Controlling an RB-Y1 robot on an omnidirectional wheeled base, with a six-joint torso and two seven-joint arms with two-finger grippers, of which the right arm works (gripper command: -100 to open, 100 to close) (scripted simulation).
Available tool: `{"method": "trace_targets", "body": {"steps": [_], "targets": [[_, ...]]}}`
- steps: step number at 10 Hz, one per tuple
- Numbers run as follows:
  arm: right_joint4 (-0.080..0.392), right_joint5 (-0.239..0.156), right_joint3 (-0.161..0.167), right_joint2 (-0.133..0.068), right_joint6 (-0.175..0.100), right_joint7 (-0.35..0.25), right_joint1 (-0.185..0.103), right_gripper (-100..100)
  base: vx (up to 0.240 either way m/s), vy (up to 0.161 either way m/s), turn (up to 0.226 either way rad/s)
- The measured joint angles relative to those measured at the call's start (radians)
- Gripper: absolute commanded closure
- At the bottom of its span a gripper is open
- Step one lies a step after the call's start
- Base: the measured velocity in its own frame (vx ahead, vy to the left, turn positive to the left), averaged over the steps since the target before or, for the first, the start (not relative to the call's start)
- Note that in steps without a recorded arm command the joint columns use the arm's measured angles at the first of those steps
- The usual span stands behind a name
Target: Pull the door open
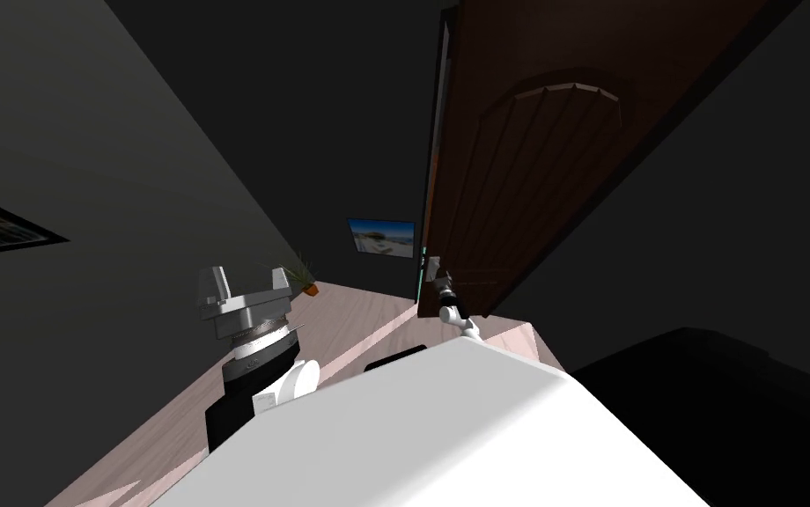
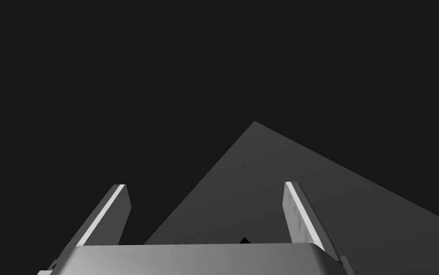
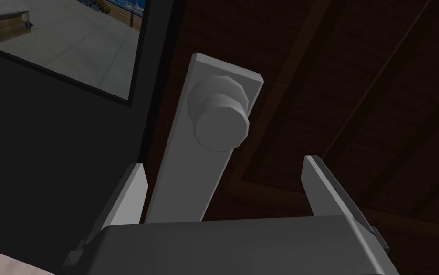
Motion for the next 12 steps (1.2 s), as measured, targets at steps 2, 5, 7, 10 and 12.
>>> {"method": "trace_targets", "body": {"steps": [2, 5, 7, 10, 12], "targets": [[-0.010, -0.042, 0.008, 0.001, 0.002, -0.049, 0.005, -100, -0.086, -0.043, 0.096], [-0.028, -0.110, 0.021, 0.005, 0.007, -0.127, 0.015, -100, -0.093, -0.027, 0.062], [-0.037, -0.143, 0.028, 0.006, 0.009, -0.166, 0.020, -100, -0.072, -0.031, 0.044], [-0.033, -0.166, 0.026, -0.008, 0.004, -0.198, 0.026, -100, 0.099, -0.003, 0.100], [-0.018, -0.179, 0.008, -0.042, -0.002, -0.226, 0.028, -100, 0.182, 0.002, 0.175]]}}
